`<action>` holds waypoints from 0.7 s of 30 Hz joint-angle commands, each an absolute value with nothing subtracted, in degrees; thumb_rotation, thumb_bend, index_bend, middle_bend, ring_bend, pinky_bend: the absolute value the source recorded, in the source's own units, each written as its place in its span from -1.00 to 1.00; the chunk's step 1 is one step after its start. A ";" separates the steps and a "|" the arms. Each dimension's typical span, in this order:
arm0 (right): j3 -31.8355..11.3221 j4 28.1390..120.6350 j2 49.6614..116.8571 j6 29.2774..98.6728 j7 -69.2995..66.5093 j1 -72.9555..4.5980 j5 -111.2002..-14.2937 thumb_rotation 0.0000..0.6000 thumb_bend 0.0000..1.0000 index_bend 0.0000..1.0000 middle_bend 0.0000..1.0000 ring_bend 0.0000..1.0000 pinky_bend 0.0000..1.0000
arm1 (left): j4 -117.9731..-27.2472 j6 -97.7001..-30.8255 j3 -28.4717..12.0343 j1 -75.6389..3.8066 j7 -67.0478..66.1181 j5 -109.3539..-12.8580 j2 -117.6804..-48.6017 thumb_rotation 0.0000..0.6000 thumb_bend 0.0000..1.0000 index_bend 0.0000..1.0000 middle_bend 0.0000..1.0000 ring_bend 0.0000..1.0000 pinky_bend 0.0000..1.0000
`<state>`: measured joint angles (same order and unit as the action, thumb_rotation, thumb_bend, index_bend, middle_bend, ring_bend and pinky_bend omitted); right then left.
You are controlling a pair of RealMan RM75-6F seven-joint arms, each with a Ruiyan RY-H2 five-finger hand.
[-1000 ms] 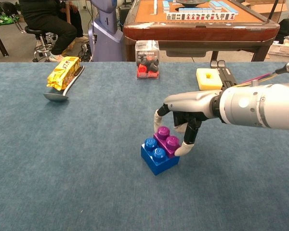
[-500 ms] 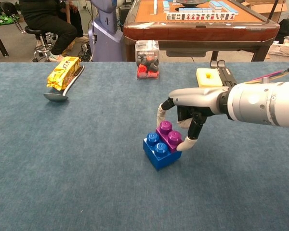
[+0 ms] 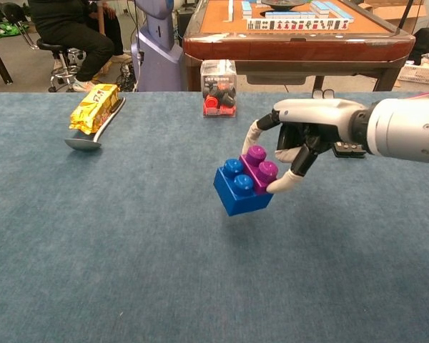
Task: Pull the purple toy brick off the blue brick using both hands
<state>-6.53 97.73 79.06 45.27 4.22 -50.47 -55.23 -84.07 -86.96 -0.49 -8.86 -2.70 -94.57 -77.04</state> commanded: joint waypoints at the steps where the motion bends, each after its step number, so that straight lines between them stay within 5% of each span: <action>1: -8.98 96.63 77.84 46.02 -3.55 -47.33 -60.87 1.00 -0.18 0.19 1.00 1.00 1.00 | -86.55 -85.63 -1.46 -10.32 -2.65 -94.44 -76.63 1.00 -0.86 -0.50 0.36 0.35 0.82; 13: -11.65 93.75 78.53 50.61 -16.72 -43.23 -70.57 1.00 -0.17 0.22 1.00 1.00 1.00 | -98.19 -78.30 -5.19 -16.35 -0.45 -91.23 -75.30 1.00 -0.96 -0.55 0.36 0.36 0.82; 21: -13.60 93.07 79.36 51.05 -20.92 -43.42 -72.39 1.00 -0.14 0.22 1.00 1.00 1.00 | -104.73 -73.21 -8.87 -20.73 -2.52 -86.13 -75.78 1.00 -1.00 -0.59 0.57 0.49 0.93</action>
<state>-13.33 93.11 79.28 51.10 -20.66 -43.32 -72.23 -103.79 -74.06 -8.07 -19.89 -1.88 -87.06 -75.53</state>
